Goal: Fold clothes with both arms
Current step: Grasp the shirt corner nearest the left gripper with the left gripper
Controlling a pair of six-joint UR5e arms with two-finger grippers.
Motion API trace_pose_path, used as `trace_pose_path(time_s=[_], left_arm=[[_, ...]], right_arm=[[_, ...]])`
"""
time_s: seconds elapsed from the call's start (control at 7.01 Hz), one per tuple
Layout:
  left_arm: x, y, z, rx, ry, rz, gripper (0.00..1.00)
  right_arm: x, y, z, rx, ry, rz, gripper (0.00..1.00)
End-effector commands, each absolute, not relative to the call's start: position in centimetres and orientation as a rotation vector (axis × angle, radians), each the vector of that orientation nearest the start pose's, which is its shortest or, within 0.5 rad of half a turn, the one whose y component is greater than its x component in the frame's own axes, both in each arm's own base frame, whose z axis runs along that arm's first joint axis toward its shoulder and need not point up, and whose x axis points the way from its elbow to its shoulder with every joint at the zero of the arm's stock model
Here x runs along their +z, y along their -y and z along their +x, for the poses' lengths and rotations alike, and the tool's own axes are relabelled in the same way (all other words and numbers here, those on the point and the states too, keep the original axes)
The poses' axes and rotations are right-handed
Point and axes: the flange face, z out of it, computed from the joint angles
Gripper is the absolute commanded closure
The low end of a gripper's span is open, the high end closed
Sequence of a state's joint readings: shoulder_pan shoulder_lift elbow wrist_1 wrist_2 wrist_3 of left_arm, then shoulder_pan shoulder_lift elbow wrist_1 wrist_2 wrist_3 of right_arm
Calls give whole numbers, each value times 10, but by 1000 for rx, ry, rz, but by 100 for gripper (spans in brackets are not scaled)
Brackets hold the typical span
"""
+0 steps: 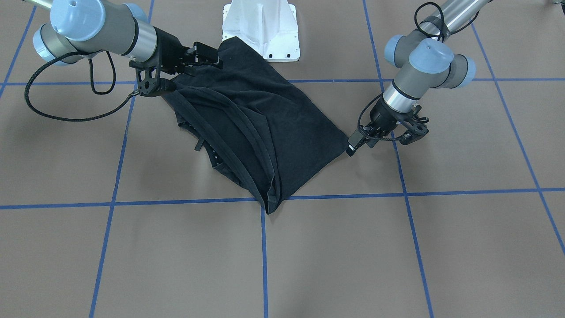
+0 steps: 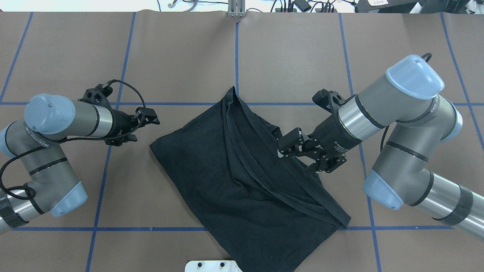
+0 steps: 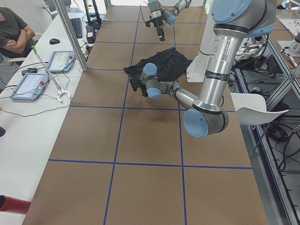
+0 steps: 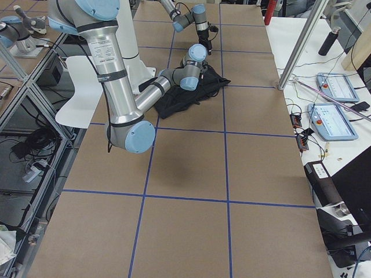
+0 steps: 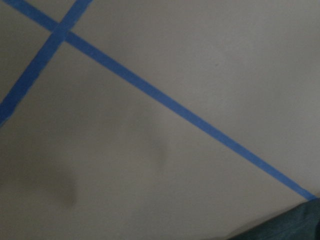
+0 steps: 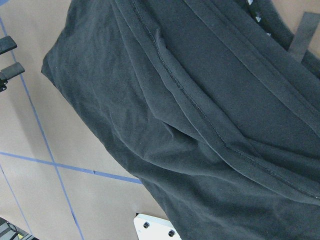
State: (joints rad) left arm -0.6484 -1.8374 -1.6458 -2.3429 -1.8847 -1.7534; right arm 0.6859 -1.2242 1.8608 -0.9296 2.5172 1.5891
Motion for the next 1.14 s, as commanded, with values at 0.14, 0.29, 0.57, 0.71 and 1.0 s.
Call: trace_pose_path(time_s=[0.14,0.29,0.57,0.71,1.0], left_arm=[[395,425,450,-514,-1148,-52,11],[395,420,455,-504,-1147,-57,15],[395,415,460,-494,-1146,-63,32],[394,415,460,-493,-1148,-64,46],[389,415,461,-490,-1156,-62,87]], right_arm=[[251,394,-380,2,1352,-359,0],[252,395,-378,9,1351,-361,0],[252,396,-377,13,1351,-362,0],[252,396,-377,13,1351,-363,0],[254,396,-376,14,1349,-366,0]])
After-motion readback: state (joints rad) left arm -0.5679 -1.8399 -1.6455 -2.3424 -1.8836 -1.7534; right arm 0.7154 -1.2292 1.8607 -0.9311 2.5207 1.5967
